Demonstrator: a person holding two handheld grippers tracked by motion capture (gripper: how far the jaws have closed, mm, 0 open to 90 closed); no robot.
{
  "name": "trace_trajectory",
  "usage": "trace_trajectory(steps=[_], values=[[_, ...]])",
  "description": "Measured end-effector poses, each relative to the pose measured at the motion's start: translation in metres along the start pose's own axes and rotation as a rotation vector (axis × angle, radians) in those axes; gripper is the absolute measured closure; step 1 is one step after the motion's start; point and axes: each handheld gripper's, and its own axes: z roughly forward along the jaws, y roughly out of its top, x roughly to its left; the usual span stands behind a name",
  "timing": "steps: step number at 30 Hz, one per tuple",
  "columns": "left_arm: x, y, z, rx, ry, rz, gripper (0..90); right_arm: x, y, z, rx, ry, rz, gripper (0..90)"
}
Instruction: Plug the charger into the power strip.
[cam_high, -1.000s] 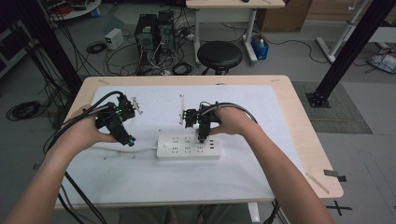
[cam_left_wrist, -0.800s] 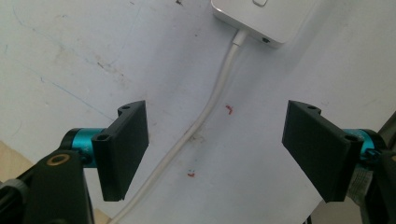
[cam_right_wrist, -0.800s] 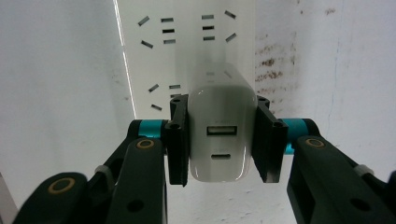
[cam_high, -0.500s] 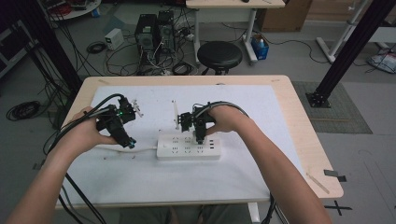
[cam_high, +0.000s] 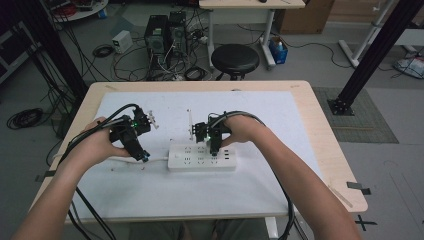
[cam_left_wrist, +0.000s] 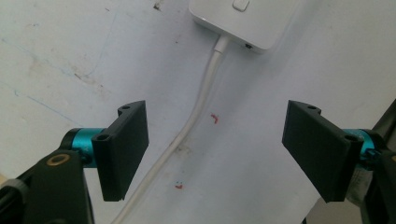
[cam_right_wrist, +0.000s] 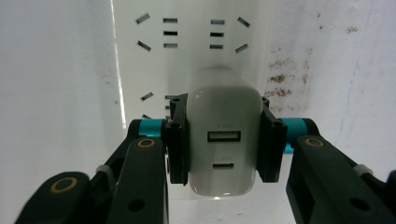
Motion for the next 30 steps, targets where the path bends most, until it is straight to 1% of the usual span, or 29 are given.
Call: trace_trajectory(steps=[1, 4, 5, 6, 7, 8, 9, 10, 11, 12, 13, 14, 15, 16, 17, 18, 19, 20, 21, 22, 24, 25, 26, 27, 28, 29, 30], values=[[0.000, 0.001, 0.002, 0.001, -0.002, 0.002, 22.8, 0.002, -0.001, 0.001, -0.008, -0.015, 0.000, 62.8], [0.001, 0.002, 0.003, 0.001, -0.005, -0.003, 22.8, 0.002, -0.001, 0.002, -0.013, -0.015, -0.003, 62.7], [0.001, 0.002, 0.002, 0.010, -0.004, 0.011, 22.8, 0.001, -0.003, 0.002, -0.022, -0.010, 0.002, 62.7], [0.000, 0.002, 0.002, -0.005, -0.003, -0.001, 22.8, 0.001, -0.003, 0.002, -0.022, -0.010, 0.002, 62.7], [0.000, 0.003, 0.002, -0.009, -0.006, 0.002, 22.8, 0.000, -0.004, 0.002, -0.032, 0.002, 0.009, 62.6], [0.000, 0.003, 0.001, -0.009, -0.003, 0.002, 22.8, 0.000, -0.005, 0.003, -0.039, -0.003, -0.001, 62.3], [0.001, 0.003, 0.001, -0.009, 0.000, 0.009, 22.8, 0.000, -0.006, 0.003, -0.051, -0.001, 0.009, 62.2], [0.001, 0.003, 0.001, -0.013, -0.001, 0.004, 22.8, -0.002, -0.009, 0.004, -0.070, 0.015, 0.031, 61.9], [0.002, 0.003, 0.000, -0.016, 0.006, 0.003, 22.8, -0.006, -0.015, 0.003, -0.120, 0.029, 0.082, 49.2], [0.004, 0.003, 0.000, -0.017, 0.012, 0.004, 22.8, -0.006, -0.015, 0.003, -0.120, 0.029, 0.082, 49.2], [0.004, 0.003, 0.001, -0.029, 0.012, -0.006, 22.8, -0.009, -0.021, 0.000, -0.174, 0.042, 0.131, 39.4], [0.005, 0.002, 0.002, -0.036, 0.010, -0.013, 22.8, -0.012, -0.026, -0.004, -0.216, 0.056, 0.178, 33.0], [0.006, 0.002, 0.002, -0.035, 0.011, -0.010, 22.7, -0.017, -0.038, -0.011, -0.253, 0.047, 0.240, 28.0], [0.008, 0.001, 0.004, -0.043, 0.011, -0.014, 21.2, -0.018, -0.048, -0.018, -0.257, 0.039, 0.288, 27.0], [0.010, 0.001, 0.005, -0.045, 0.014, -0.012, 19.9, -0.018, -0.059, -0.025, -0.264, 0.011, 0.329, 24.5], [0.012, 0.000, 0.008, -0.060, 0.010, -0.030, 20.0, -0.018, -0.071, -0.032, -0.243, -0.014, 0.402, 20.3], [0.015, -0.001, 0.009, -0.061, 0.009, -0.029, 19.9, -0.019, -0.084, -0.038, -0.238, -0.024, 0.462, 20.3], [0.017, -0.002, 0.012, -0.075, 0.003, -0.042, 19.9, -0.019, -0.098, -0.045, -0.254, -0.024, 0.518, 20.3], [0.019, -0.003, 0.014, -0.083, -0.002, -0.051, 19.9, -0.018, -0.112, -0.051, -0.273, -0.033, 0.572, 20.3], [0.021, -0.004, 0.017, -0.094, -0.003, -0.065, 19.9, -0.014, -0.140, -0.062, -0.308, -0.077, 0.676, 20.3], [0.025, -0.005, 0.021, -0.093, 0.005, -0.074, 19.3, -0.010, -0.166, -0.069, -0.329, -0.099, 0.763, 20.3], [0.027, -0.005, 0.022, -0.105, 0.007, -0.085, 19.3, -0.010, -0.166, -0.069, -0.329, -0.099, 0.763, 20.3], [0.029, -0.005, 0.023, -0.110, 0.003, -0.094, 19.0, -0.009, -0.177, -0.072, -0.334, -0.112, 0.811, 20.2], [0.030, -0.005, 0.024, -0.115, 0.002, -0.104, 19.0, -0.007, -0.187, -0.074, -0.339, -0.121, 0.847, 20.2], [0.032, -0.004, 0.025, -0.113, 0.005, -0.112, 19.0, -0.005, -0.196, -0.076, -0.333, -0.128, 0.874, 20.3], [0.034, -0.004, 0.026, -0.114, 0.008, -0.136, 19.0, -0.004, -0.204, -0.077, -0.322, -0.140, 0.897, 20.3], [0.036, -0.004, 0.026, -0.119, 0.014, -0.154, 19.0, -0.003, -0.211, -0.078, -0.296, -0.160, 0.935, 20.3]])
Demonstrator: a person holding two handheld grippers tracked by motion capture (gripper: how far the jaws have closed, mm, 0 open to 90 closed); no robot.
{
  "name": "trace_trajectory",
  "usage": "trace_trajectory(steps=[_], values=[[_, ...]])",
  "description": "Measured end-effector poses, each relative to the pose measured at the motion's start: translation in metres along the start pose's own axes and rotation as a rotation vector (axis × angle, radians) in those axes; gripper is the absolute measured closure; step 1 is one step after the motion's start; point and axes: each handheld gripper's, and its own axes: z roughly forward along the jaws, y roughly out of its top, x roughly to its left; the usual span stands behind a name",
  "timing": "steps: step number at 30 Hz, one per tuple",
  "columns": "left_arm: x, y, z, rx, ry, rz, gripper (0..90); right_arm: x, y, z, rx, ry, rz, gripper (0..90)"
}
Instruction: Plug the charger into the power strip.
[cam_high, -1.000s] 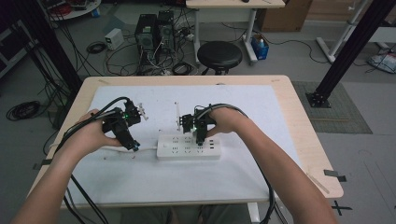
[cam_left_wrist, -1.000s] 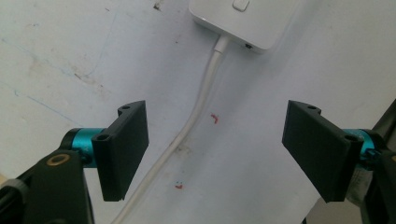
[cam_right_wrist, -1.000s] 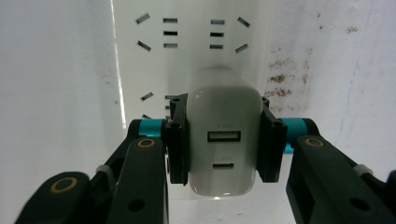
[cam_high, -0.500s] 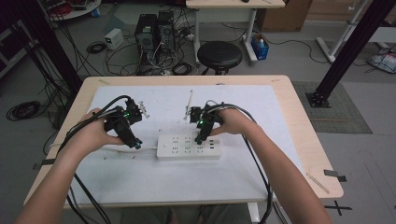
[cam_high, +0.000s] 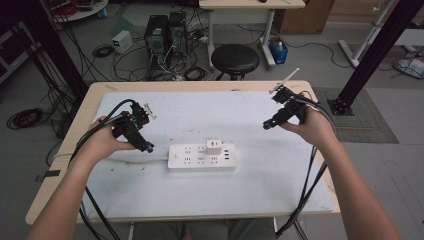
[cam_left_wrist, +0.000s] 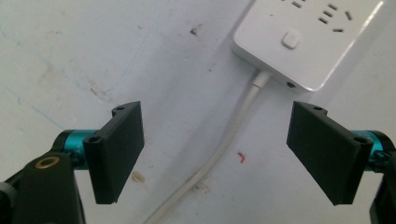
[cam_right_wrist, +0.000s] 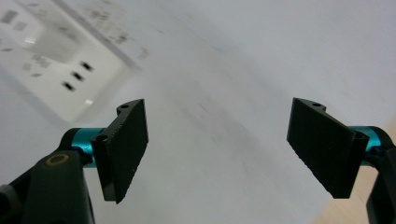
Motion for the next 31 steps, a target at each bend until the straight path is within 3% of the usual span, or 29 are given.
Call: trace_trajectory(steps=[1, 2, 4, 7, 16, 23, 27, 31], values=[[0.004, 0.001, 0.000, -0.006, 0.011, -0.033, 19.0, -0.010, -0.008, -0.003, 0.033, -0.039, 0.068, 20.2], [0.004, 0.001, 0.000, -0.006, 0.011, -0.033, 19.0, -0.010, -0.008, -0.003, 0.033, -0.039, 0.068, 20.2], [0.007, 0.002, -0.001, -0.001, 0.013, -0.047, 19.0, -0.019, -0.017, -0.007, 0.067, -0.044, 0.137, 20.2], [0.010, 0.003, -0.002, 0.016, 0.025, -0.070, 19.0, -0.023, -0.022, -0.007, 0.094, -0.053, 0.137, 20.2], [0.013, -0.001, -0.003, 0.031, 0.040, -0.102, 19.0, -0.023, -0.027, -0.011, 0.082, -0.049, 0.122, 20.2], [0.009, 0.003, -0.008, 0.056, 0.059, -0.081, 19.0, -0.026, -0.034, -0.013, 0.071, -0.045, 0.122, 20.2], [0.006, 0.006, -0.008, 0.037, 0.059, -0.096, 19.0, -0.026, -0.037, -0.013, 0.076, -0.047, 0.122, 20.2], [0.006, 0.006, -0.007, 0.048, 0.059, -0.079, 19.0, -0.025, -0.040, -0.012, 0.070, -0.045, 0.122, 20.2]])
